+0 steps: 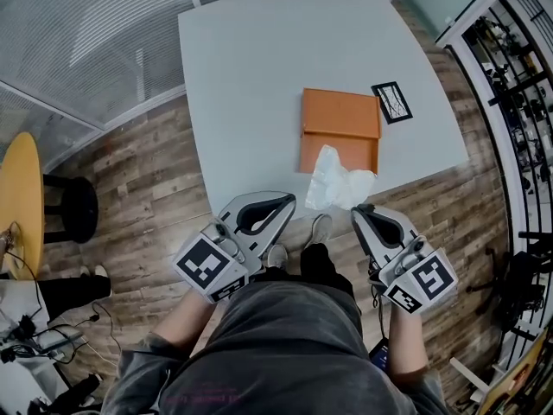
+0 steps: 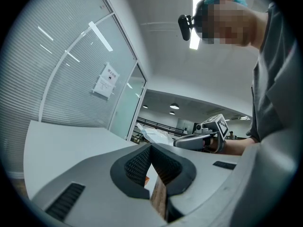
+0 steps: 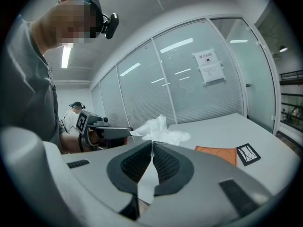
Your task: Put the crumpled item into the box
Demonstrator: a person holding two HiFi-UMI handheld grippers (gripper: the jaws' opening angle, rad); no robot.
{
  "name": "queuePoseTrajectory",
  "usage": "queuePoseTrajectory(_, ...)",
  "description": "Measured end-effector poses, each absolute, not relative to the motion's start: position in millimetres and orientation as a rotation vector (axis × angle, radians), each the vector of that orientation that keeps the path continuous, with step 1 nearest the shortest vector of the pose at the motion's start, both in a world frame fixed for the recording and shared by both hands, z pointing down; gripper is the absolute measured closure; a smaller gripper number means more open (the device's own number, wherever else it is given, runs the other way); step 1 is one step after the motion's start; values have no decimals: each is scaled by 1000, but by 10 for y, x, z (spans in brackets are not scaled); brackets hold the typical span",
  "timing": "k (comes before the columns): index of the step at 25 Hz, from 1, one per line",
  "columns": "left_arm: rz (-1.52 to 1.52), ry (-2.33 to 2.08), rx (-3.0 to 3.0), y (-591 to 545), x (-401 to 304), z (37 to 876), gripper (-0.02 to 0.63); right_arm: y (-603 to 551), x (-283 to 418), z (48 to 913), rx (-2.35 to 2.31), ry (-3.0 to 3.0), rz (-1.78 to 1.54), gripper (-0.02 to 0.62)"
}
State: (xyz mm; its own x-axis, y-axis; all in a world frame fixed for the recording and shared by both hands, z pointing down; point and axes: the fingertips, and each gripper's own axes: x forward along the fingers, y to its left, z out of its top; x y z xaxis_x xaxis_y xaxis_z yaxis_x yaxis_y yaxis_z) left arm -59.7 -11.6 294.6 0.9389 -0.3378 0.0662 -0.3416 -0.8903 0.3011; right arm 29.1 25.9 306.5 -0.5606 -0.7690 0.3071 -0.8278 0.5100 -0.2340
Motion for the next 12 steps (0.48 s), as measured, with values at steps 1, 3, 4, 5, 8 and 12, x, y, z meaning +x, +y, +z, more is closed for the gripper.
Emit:
queuePoseTrajectory(1, 14, -508, 2779, -152, -566, 2955, 594, 223, 320, 3084, 1370, -2586, 539, 584)
queuePoseTrajectory(3, 46, -525, 2768, -217, -498, 3007, 594, 160, 391, 3124, 1350, -2590, 551, 584)
queuePoseTrajectory(4, 57, -530, 2765, -250, -455, 3022, 594, 131, 432, 3140, 1341, -2591, 559, 584)
queuePoseTrajectory(5, 60, -535, 2764, -285, -410, 3028, 594, 100, 474, 3154, 1332, -2593, 566, 584)
queuePoseTrajectory(8, 77, -558, 2753, -385, -286, 3065, 594, 11, 601, 3204, 1306, -2600, 591, 584)
queuePoseTrajectory(12, 110, -597, 2733, -510, -151, 3115, 594, -130, 743, 3263, 1261, -2618, 617, 584)
